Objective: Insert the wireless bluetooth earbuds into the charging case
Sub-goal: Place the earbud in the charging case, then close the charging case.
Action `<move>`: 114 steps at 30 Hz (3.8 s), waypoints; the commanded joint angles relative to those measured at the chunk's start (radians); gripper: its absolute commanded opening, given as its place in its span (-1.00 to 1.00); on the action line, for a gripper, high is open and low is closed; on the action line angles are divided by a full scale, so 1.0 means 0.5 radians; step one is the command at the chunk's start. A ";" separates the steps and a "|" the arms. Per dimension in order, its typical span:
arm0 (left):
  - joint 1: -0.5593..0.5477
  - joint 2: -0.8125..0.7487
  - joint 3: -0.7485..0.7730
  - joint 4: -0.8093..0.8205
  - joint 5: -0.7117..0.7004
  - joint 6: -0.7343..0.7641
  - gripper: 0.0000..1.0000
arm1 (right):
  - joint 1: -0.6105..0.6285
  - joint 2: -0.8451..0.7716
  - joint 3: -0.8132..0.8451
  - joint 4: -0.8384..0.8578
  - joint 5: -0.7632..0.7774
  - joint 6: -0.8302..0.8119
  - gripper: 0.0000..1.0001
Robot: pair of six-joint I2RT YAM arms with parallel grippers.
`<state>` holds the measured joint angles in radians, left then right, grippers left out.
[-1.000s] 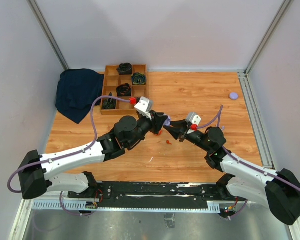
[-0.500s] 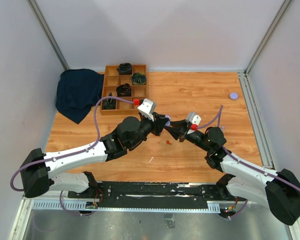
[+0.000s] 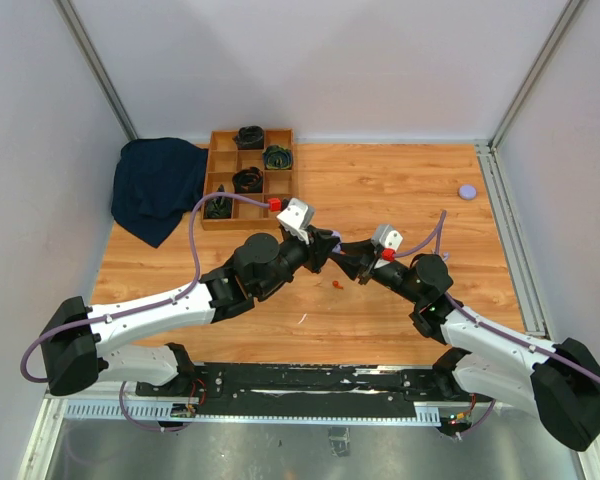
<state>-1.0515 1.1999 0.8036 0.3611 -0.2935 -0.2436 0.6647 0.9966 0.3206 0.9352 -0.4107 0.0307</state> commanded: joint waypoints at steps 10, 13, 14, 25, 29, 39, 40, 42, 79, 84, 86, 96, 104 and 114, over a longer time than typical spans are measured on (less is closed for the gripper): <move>-0.025 -0.010 -0.039 -0.053 -0.053 0.085 -0.53 | 0.005 -0.056 0.061 0.093 -0.019 0.021 -0.91; -0.026 -0.028 -0.039 -0.067 -0.089 0.115 -0.52 | 0.003 -0.049 0.061 0.101 -0.028 0.029 -0.91; -0.026 -0.030 -0.042 -0.067 -0.088 0.128 -0.52 | 0.004 -0.044 0.062 0.104 -0.028 0.030 -0.91; -0.025 -0.067 -0.109 0.009 0.073 0.187 -0.51 | 0.005 -0.059 0.058 0.114 -0.035 0.046 -0.92; -0.028 -0.102 -0.145 0.038 0.062 0.191 -0.47 | 0.005 -0.063 0.062 0.120 -0.048 0.060 -0.92; -0.025 -0.251 -0.114 -0.038 0.006 0.144 0.15 | 0.003 -0.073 0.061 0.096 -0.069 0.064 -0.92; -0.023 -0.280 -0.111 -0.055 -0.002 0.145 0.21 | 0.005 -0.075 0.061 0.087 -0.073 0.064 -0.92; -0.011 -0.339 -0.104 -0.098 0.000 0.149 0.32 | 0.002 -0.079 0.068 0.060 -0.093 0.064 -0.92; 0.864 -0.142 -0.066 -0.020 2.194 -0.485 0.70 | -0.090 0.096 0.283 0.041 -0.780 0.320 -0.95; 0.866 -0.147 -0.072 0.061 2.275 -0.518 0.53 | -0.113 0.130 0.272 0.047 -0.824 0.352 -0.95; 0.876 -0.157 -0.078 0.093 2.297 -0.538 0.49 | -0.121 0.142 0.267 0.044 -0.840 0.367 -0.95; 0.922 -0.223 -0.108 0.134 2.342 -0.551 0.42 | -0.159 0.191 0.251 -0.053 -0.932 0.398 -0.95; 0.952 -0.340 -0.037 -0.234 2.060 -0.372 0.55 | -0.211 0.131 0.305 -0.443 -0.861 0.345 -0.94; 0.953 -0.617 0.198 -1.187 0.505 -0.070 0.88 | -0.497 0.137 0.443 -1.263 -0.531 0.403 -0.97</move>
<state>-0.5835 0.9421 0.8509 -0.0349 0.3092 -0.3515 0.4908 1.0637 0.5049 0.4751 -0.7521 0.2035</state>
